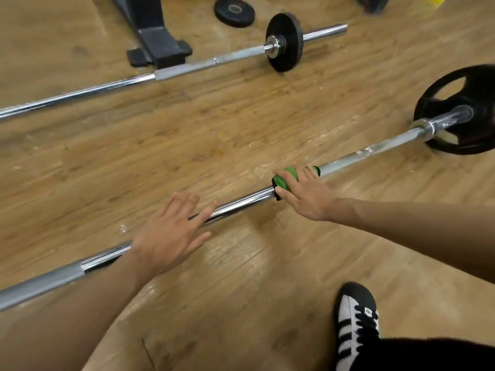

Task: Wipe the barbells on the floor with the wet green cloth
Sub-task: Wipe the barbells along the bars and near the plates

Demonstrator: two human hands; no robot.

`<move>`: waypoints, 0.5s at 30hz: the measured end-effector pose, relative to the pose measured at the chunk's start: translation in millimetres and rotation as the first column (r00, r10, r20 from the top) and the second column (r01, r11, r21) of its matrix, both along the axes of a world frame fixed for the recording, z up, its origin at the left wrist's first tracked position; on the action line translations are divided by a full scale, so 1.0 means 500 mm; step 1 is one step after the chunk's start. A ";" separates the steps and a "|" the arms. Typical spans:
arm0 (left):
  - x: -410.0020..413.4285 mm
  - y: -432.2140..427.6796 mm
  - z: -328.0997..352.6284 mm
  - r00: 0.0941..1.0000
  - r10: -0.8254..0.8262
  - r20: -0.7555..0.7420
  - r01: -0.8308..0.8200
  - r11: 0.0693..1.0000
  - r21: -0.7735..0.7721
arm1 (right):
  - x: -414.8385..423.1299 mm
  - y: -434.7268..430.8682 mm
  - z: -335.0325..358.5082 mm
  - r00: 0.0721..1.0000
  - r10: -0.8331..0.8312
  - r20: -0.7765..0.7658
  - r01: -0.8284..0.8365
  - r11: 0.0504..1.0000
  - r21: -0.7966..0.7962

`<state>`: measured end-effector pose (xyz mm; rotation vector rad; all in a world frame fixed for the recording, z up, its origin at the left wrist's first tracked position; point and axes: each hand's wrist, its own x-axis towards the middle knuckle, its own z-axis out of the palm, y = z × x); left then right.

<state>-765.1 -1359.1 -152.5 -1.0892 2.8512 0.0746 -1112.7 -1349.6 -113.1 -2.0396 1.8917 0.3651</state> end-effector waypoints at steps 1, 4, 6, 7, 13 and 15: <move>0.004 -0.009 -0.003 1.000 0.012 0.010 -0.012 1.000 0.000 | -0.002 -0.015 -0.006 0.999 0.041 0.031 -0.039 0.998 -0.046; 0.005 -0.039 -0.003 0.997 0.032 0.073 -0.032 0.999 -0.005 | -0.025 -0.046 -0.039 0.982 0.102 0.158 -0.069 0.977 -0.202; -0.006 -0.050 0.004 0.985 0.073 0.156 -0.074 0.997 -0.001 | -0.034 -0.061 -0.067 0.974 0.142 0.175 -0.079 0.943 -0.323; -0.019 -0.055 0.008 0.978 0.091 0.189 -0.092 0.996 -0.001 | -0.040 -0.070 -0.081 0.971 0.166 0.169 -0.089 0.917 -0.389; -0.146 -0.085 0.039 0.914 0.164 0.370 -0.172 0.985 -0.012 | -0.037 -0.112 -0.133 0.964 0.239 0.115 -0.099 0.727 -0.680; -0.201 -0.103 0.049 0.919 0.182 0.351 -0.184 0.982 -0.027 | -0.035 -0.124 -0.139 0.951 0.263 0.162 -0.072 0.699 -0.711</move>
